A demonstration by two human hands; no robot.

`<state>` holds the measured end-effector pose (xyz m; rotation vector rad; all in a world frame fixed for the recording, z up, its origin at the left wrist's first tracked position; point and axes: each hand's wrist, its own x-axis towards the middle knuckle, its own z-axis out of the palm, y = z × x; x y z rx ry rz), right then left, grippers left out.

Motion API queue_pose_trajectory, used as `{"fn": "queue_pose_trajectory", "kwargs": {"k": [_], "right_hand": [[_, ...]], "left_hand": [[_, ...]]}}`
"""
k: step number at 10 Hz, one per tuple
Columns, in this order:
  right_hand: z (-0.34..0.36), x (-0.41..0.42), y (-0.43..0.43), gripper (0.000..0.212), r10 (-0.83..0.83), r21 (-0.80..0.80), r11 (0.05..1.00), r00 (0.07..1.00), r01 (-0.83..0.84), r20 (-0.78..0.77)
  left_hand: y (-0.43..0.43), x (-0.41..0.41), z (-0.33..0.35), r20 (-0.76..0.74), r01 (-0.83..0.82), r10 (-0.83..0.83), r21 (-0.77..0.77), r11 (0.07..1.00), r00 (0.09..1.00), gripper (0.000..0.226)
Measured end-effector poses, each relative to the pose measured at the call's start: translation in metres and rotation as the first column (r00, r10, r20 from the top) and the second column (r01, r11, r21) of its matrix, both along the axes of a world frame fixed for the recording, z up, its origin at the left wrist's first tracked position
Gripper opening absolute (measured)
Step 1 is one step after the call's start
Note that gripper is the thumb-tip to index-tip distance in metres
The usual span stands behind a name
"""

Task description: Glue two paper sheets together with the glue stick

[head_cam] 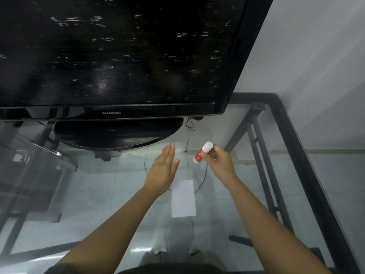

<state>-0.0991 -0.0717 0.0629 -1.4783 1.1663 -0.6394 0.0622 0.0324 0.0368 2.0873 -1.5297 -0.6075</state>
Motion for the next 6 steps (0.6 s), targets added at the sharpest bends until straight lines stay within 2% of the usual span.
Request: {"fn": "queue_pose_trajectory", "kwargs": {"k": [1, 2, 6], "right_hand": [[-0.02, -0.008, 0.004, 0.019, 0.046, -0.043, 0.998, 0.994, -0.05, -0.096], [-0.034, -0.013, 0.005, 0.014, 0.084, -0.08, 0.992, 0.988, -0.096, -0.132], [-0.05, -0.015, 0.005, 0.043, 0.12, -0.086, 0.987, 0.976, -0.138, -0.182]], "left_hand": [[0.02, 0.01, -0.032, 0.143, -0.044, 0.014, 0.211, 0.976, 0.99, 0.056], [0.034, 0.012, -0.052, 0.271, -0.13, 0.047, 0.3, 0.945, 0.961, 0.057], [0.039, 0.01, -0.074, 0.361, -0.143, 0.02, 0.32, 0.937, 0.932, 0.057]]}}
